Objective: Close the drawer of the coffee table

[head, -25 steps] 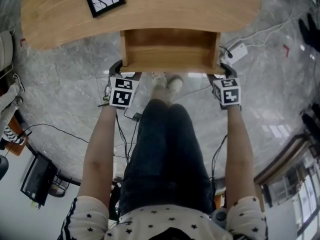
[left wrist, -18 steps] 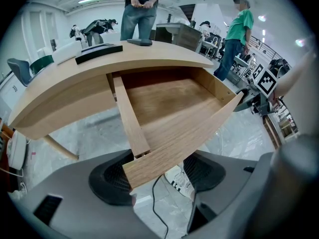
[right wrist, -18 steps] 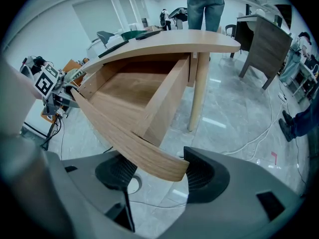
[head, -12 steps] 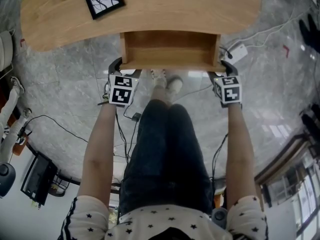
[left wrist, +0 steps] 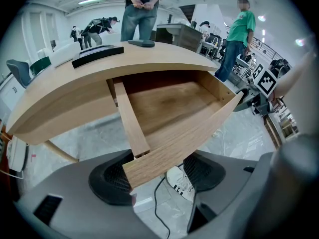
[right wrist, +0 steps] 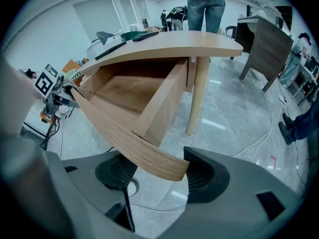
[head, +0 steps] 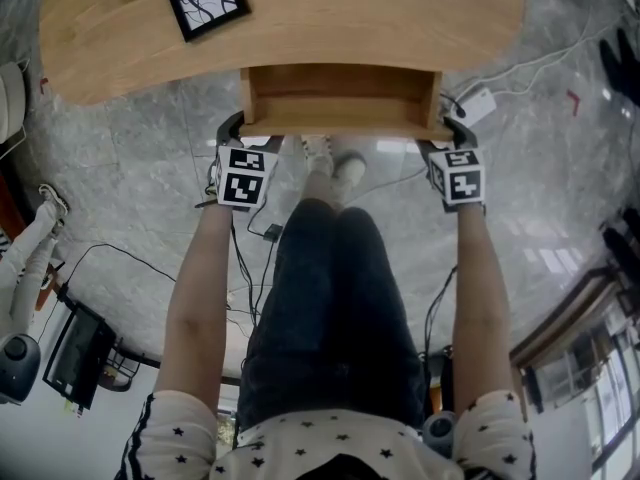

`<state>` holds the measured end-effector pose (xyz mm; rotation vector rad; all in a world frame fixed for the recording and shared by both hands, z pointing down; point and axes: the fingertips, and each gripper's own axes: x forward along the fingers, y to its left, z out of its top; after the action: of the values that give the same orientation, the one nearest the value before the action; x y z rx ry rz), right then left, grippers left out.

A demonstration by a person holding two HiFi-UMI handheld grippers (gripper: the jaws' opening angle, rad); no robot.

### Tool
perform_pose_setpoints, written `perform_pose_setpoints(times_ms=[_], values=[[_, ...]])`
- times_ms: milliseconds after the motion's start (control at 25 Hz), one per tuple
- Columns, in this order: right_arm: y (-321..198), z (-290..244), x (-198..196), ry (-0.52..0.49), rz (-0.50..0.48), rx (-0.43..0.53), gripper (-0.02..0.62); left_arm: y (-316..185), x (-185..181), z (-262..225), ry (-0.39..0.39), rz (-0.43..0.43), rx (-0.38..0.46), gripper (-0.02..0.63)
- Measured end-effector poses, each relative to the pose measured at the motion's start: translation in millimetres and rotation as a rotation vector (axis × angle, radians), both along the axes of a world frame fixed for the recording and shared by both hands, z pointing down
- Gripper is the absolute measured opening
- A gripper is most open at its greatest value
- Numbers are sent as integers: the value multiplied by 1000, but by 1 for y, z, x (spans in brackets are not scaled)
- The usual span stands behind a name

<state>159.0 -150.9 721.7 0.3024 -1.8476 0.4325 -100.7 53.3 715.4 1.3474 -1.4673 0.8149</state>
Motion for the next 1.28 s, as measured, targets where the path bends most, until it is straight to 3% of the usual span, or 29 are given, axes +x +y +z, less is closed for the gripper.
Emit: perform_pose_setpoints(times_ms=[1280], values=[[-32,2,-25,-20,-2,19,282,-31,-24,2,-19,-9,14,319]])
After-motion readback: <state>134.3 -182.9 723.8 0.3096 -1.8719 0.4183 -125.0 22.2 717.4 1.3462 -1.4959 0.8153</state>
